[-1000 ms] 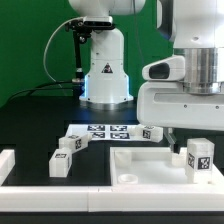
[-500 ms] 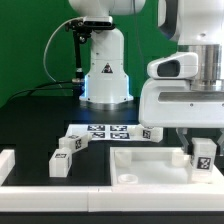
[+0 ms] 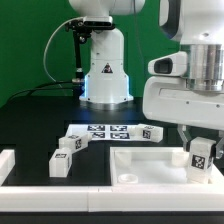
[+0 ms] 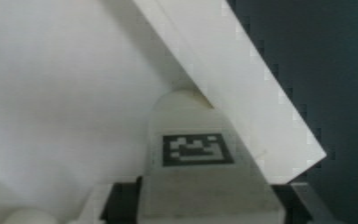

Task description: Assemble one leg

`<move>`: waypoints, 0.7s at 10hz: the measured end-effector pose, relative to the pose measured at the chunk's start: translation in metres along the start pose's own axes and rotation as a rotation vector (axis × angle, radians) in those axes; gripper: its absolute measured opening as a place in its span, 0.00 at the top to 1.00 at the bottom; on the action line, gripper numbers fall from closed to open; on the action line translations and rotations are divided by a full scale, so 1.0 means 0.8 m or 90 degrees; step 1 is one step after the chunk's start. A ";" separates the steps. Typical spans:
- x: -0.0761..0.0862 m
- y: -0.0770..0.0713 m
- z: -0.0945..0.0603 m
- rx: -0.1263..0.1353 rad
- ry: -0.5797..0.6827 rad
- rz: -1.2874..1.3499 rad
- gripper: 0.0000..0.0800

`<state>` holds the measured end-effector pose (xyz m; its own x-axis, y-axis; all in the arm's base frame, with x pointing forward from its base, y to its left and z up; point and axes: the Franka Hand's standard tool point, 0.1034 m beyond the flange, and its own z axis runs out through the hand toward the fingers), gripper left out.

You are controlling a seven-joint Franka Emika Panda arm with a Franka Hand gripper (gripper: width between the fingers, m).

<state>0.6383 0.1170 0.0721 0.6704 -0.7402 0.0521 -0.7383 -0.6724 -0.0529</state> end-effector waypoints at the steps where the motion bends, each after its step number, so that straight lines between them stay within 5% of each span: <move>1: 0.000 0.000 0.000 0.004 -0.009 0.140 0.64; 7: 0.003 -0.001 0.001 0.016 -0.021 0.501 0.64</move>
Offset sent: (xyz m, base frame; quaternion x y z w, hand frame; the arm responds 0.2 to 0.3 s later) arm 0.0157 0.0038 0.0065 0.0312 -0.0036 0.2034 0.9786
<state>0.6406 0.1153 0.0714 -0.0468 -0.9981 -0.0392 -0.9951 0.0500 -0.0854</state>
